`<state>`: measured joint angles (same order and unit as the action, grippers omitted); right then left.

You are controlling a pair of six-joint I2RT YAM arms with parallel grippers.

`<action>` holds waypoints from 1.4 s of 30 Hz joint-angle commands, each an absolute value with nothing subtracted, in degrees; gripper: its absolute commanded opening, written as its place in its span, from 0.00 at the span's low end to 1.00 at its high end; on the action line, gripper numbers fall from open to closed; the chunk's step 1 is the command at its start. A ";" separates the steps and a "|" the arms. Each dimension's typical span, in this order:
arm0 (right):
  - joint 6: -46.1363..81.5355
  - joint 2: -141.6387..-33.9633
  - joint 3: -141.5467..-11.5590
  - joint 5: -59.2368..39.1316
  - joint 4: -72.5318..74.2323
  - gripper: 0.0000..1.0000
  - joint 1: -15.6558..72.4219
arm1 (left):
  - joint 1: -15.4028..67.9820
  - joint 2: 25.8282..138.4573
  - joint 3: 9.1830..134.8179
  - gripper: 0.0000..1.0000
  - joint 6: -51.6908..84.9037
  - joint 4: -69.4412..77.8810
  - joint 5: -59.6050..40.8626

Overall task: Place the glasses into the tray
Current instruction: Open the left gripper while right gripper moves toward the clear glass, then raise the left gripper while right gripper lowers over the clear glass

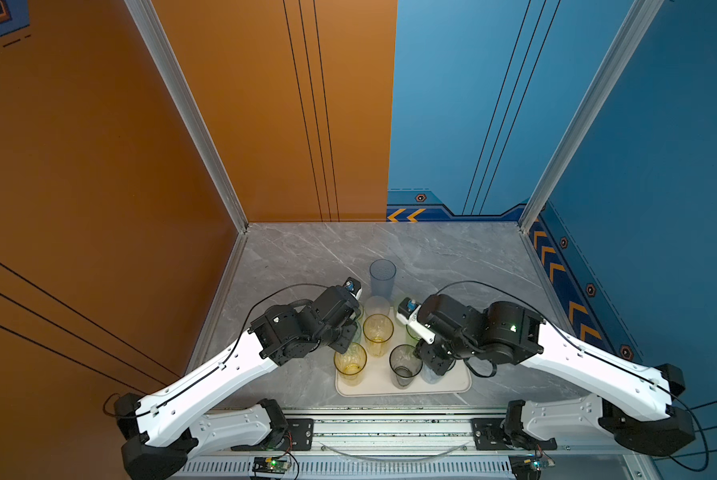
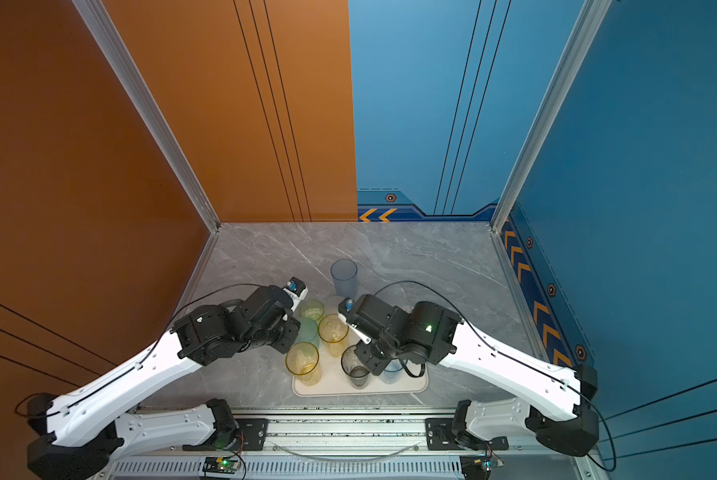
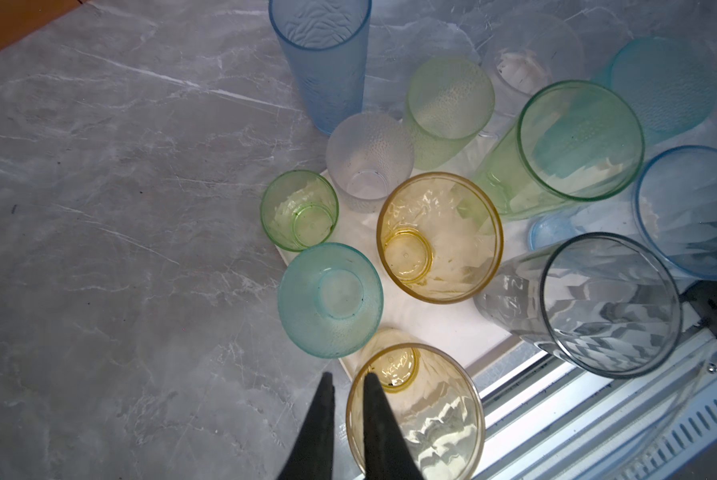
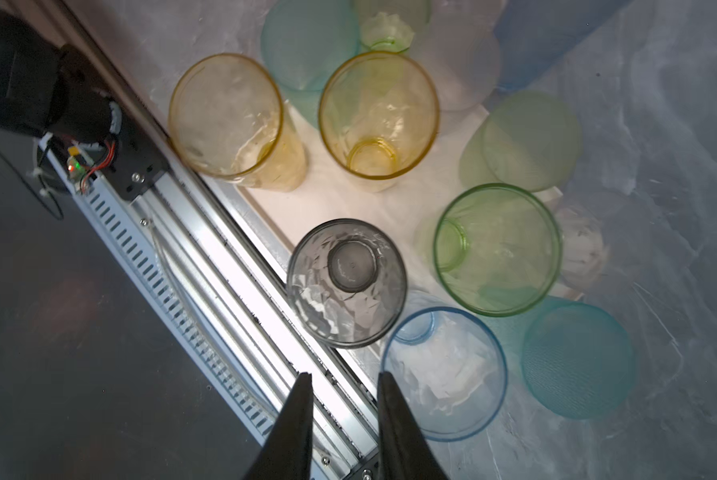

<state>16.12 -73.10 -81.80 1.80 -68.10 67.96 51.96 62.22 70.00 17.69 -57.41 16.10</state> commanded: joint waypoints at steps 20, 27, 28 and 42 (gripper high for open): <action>18.72 -88.15 -83.72 2.55 -67.15 0.27 75.42 | 38.68 52.38 73.82 0.16 10.33 -58.69 17.49; 18.37 -89.73 -82.88 1.77 -66.62 0.26 73.23 | 37.62 51.84 73.57 0.16 9.76 -58.67 17.12; 18.35 -89.97 -82.79 1.64 -66.62 0.26 72.91 | 37.46 51.74 73.56 0.16 9.60 -58.72 17.14; 17.75 -92.53 -81.48 -0.16 -65.42 0.20 71.47 | 35.70 51.07 73.19 0.17 8.79 -58.76 16.44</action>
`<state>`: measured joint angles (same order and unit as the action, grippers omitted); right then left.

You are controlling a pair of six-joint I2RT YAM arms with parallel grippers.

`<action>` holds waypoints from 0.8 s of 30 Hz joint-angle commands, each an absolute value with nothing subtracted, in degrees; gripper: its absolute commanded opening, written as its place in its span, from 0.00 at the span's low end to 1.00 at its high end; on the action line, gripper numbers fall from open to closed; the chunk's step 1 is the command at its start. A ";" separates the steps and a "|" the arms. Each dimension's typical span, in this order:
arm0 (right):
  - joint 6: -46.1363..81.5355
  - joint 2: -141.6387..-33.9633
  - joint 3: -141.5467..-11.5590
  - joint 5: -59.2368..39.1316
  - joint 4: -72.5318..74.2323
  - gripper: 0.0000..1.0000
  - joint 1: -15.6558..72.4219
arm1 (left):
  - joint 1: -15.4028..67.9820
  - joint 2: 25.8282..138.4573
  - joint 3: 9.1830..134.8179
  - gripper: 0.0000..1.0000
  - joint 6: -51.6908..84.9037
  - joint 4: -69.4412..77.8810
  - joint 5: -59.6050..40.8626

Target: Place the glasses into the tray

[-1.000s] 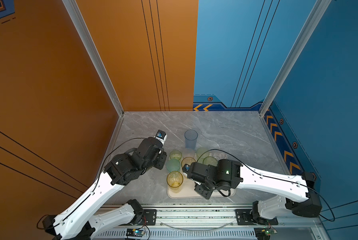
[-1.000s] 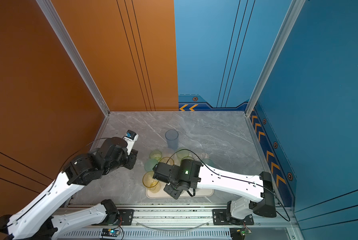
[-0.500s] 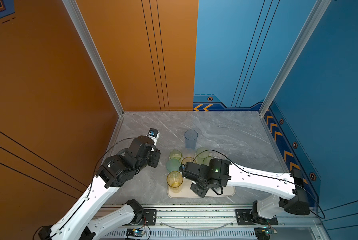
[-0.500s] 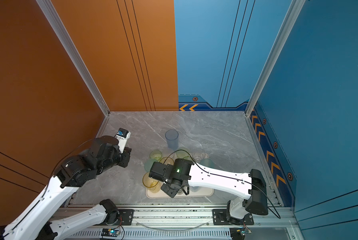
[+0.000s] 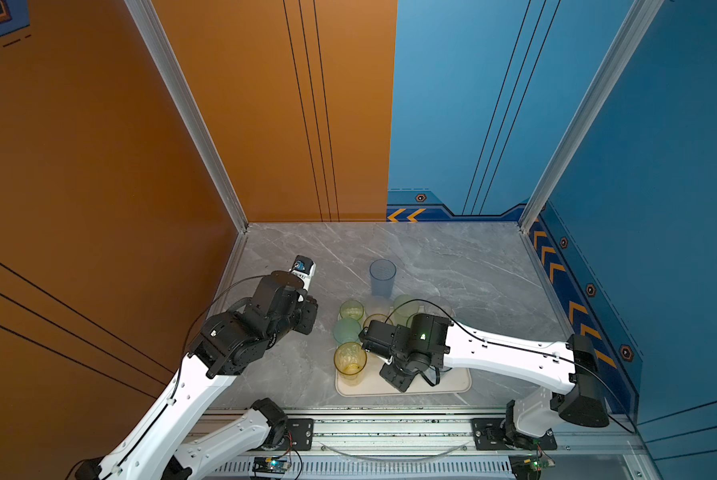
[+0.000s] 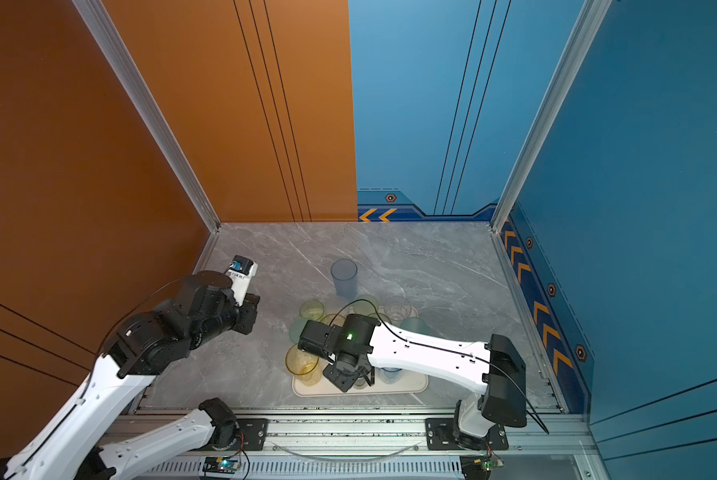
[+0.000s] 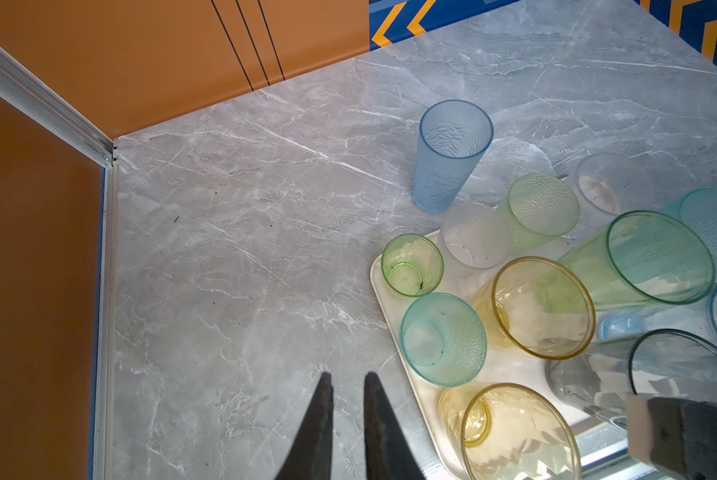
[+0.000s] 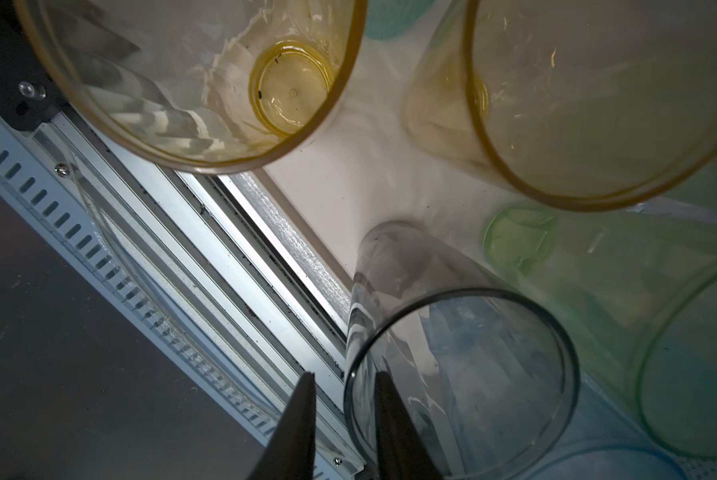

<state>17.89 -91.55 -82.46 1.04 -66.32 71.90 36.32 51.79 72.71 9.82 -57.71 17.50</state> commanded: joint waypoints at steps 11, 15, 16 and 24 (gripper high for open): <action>17.75 -94.70 -80.94 -0.30 -64.42 0.08 70.97 | 35.24 50.89 73.65 0.17 8.36 -59.23 16.26; 18.15 -94.61 -81.31 0.78 -64.34 0.04 70.82 | 35.16 50.89 73.63 0.17 8.35 -59.41 16.35; 18.18 -94.49 -81.33 0.92 -64.18 0.04 70.86 | 35.15 50.89 73.65 0.17 8.35 -59.49 16.28; 18.37 -93.45 -82.77 1.04 -62.68 0.03 71.43 | 35.07 51.75 74.19 0.18 8.09 -59.41 15.91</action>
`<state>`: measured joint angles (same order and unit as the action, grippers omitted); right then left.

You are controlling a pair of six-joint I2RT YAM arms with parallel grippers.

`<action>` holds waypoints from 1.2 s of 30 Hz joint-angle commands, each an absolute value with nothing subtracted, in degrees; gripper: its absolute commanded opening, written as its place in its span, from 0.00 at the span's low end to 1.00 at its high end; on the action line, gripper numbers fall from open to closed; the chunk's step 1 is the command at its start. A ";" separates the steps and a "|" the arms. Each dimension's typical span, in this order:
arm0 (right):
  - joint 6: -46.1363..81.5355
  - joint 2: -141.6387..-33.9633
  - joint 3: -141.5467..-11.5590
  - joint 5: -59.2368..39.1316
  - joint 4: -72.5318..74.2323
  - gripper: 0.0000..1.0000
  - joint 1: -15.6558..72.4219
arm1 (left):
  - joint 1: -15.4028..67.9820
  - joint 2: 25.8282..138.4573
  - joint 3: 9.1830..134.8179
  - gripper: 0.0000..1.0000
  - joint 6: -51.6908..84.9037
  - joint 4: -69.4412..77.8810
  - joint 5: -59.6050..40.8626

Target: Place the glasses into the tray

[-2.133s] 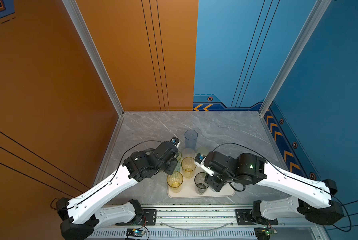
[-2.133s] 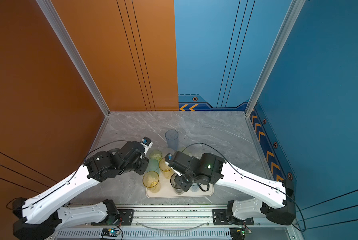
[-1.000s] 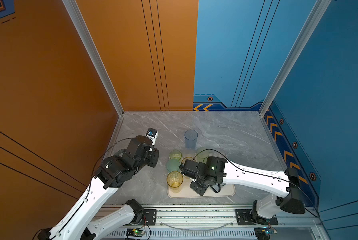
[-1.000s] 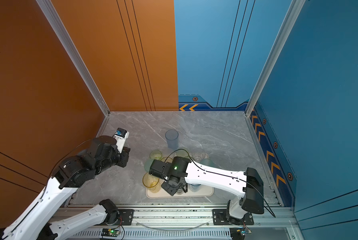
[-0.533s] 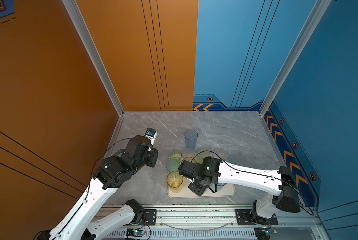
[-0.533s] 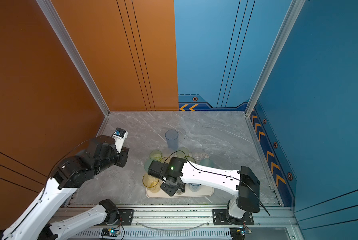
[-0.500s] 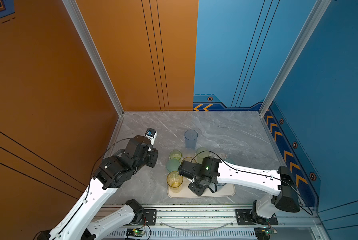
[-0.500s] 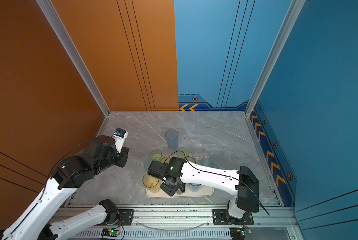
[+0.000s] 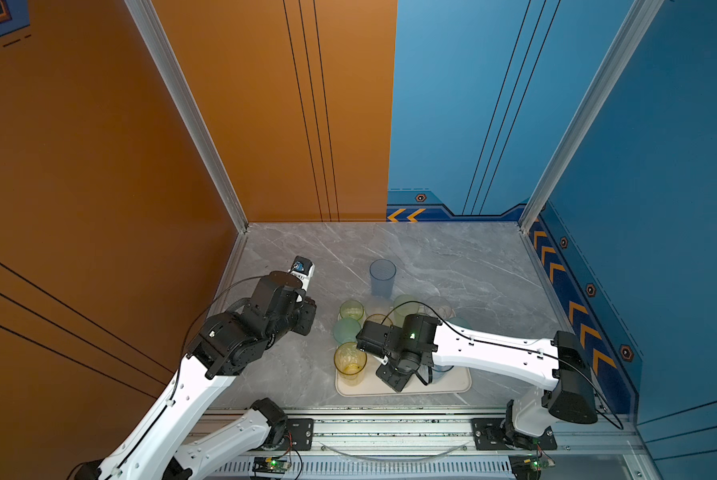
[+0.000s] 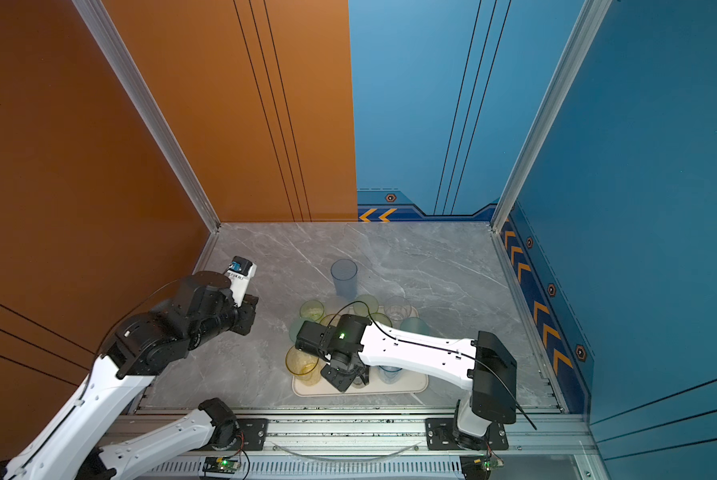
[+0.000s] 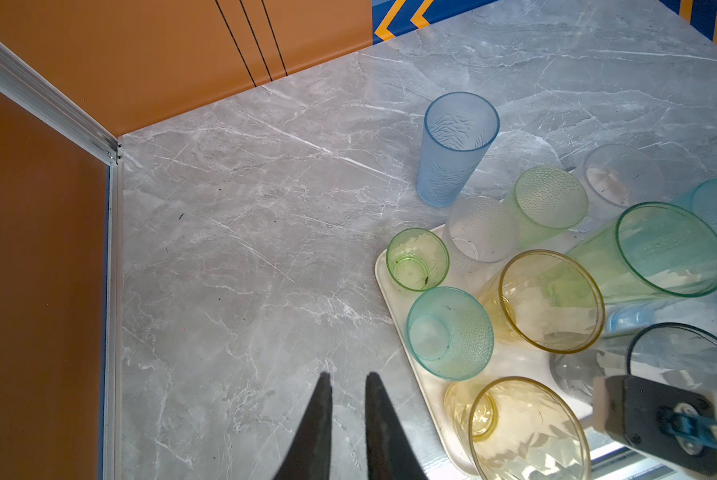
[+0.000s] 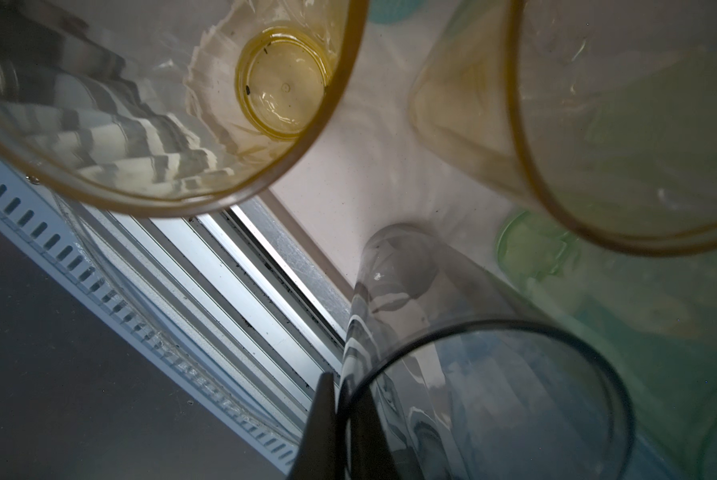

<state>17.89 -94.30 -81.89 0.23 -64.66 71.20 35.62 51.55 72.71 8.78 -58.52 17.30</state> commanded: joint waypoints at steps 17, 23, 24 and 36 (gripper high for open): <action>18.29 -93.87 -84.59 1.14 -60.64 0.03 72.76 | 35.07 52.03 74.33 0.18 8.01 -59.65 15.65; 17.69 -94.95 -85.35 1.16 -60.29 0.03 72.80 | 35.07 51.92 74.01 0.17 8.00 -59.66 15.51; 17.67 -95.24 -85.50 1.23 -60.25 0.03 72.78 | 35.07 51.78 73.94 0.17 8.00 -59.64 15.54; 17.23 -97.51 -86.54 0.79 -59.77 0.03 73.09 | 34.89 51.06 73.50 0.18 7.96 -59.83 15.61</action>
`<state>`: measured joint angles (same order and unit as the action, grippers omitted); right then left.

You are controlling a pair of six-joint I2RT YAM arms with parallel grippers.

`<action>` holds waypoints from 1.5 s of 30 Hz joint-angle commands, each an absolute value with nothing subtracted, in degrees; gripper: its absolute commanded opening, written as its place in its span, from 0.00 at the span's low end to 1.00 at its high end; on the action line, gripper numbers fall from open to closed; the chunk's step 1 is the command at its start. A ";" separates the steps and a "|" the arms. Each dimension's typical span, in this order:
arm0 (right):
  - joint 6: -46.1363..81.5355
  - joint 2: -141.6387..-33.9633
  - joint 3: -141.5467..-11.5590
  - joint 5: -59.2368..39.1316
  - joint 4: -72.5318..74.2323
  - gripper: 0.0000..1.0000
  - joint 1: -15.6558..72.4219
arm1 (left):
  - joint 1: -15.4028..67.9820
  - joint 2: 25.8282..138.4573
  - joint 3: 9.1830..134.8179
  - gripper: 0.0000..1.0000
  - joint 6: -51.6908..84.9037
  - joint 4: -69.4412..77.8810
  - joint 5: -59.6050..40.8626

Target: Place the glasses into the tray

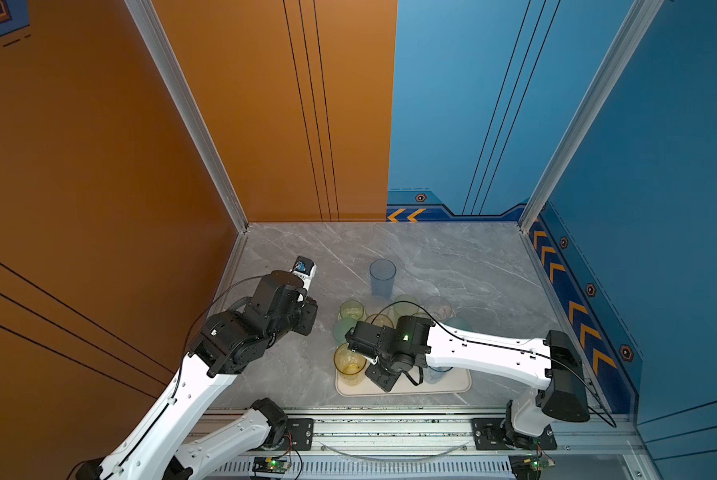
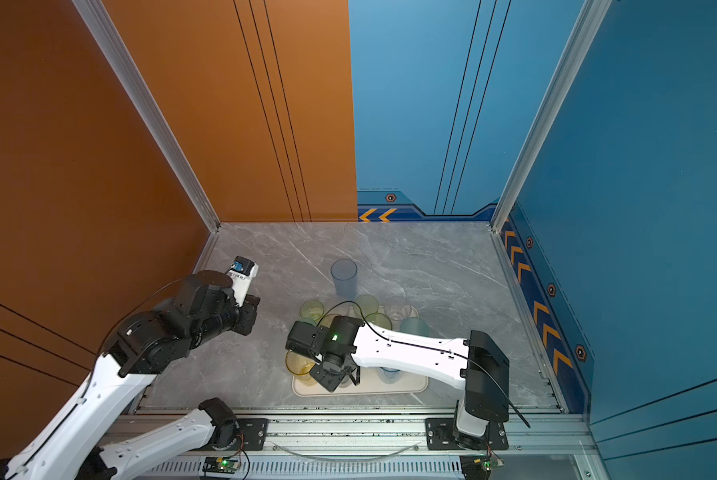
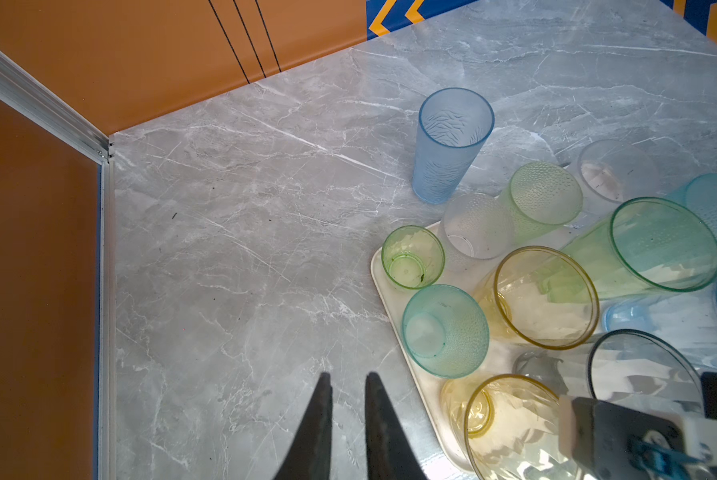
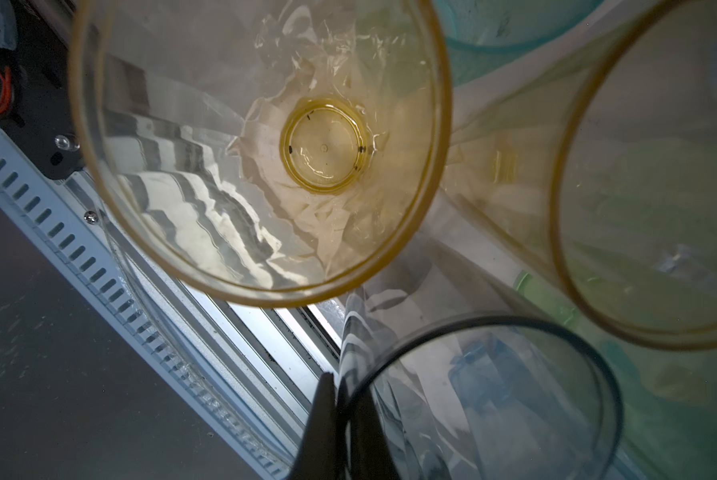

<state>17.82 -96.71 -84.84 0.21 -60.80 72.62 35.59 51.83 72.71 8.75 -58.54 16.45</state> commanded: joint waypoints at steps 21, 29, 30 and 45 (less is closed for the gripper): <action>16.70 -98.23 -87.63 0.41 -59.24 0.14 73.31 | 34.80 51.02 73.21 0.17 7.82 -59.80 15.29; 16.79 -96.46 -87.71 0.73 -58.67 0.30 73.32 | 34.80 51.02 73.30 0.17 7.96 -59.82 15.03; 16.83 -96.10 -87.60 0.70 -58.55 0.31 73.30 | 34.80 51.09 73.30 0.17 7.91 -59.81 15.01; 18.02 -82.54 -86.29 3.41 -57.73 0.36 72.87 | 34.76 52.53 73.35 0.17 8.08 -59.62 14.61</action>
<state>16.99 -87.92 -86.08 0.49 -57.41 73.12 35.51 51.99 72.71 8.75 -58.54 16.19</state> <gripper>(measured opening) 0.351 0.172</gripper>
